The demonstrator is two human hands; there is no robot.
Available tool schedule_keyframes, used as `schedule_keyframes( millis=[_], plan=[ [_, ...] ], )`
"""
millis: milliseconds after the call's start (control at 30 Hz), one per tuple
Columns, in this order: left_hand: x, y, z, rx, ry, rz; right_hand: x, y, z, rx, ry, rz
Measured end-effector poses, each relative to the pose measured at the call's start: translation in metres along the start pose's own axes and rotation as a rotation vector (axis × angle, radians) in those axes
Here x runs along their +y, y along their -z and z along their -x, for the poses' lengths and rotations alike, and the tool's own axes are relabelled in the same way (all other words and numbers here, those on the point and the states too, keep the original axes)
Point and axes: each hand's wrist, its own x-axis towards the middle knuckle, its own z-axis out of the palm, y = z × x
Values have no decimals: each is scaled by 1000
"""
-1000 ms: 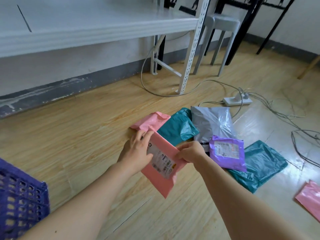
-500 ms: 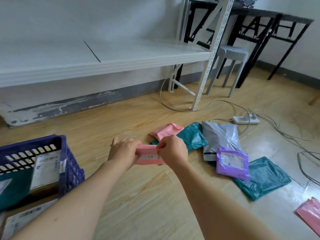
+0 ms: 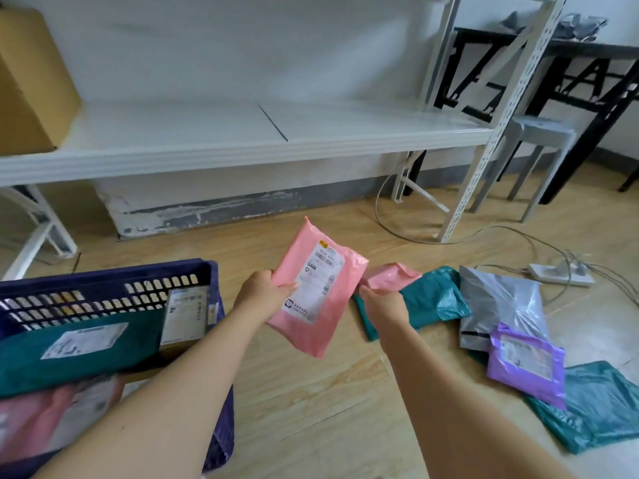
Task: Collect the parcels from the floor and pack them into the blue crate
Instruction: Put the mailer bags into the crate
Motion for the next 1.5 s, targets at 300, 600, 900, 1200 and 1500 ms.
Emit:
schedule_keyframes(
  millis=[300,600,900,1200,1500],
  plan=[
    [-41,49,18,56,236,509,-29,-73,23,-269,-36,-227],
    [-97,119,31,131,298,508,-67,-140,55,-360,103,-153],
    [-170,178,32,224,349,436,-88,-224,87,-505,217,32],
    [-241,235,34,462,445,301,-97,-310,129,-677,240,102],
    [-309,254,34,477,602,118,-70,-408,163,-842,292,264]
  ],
)
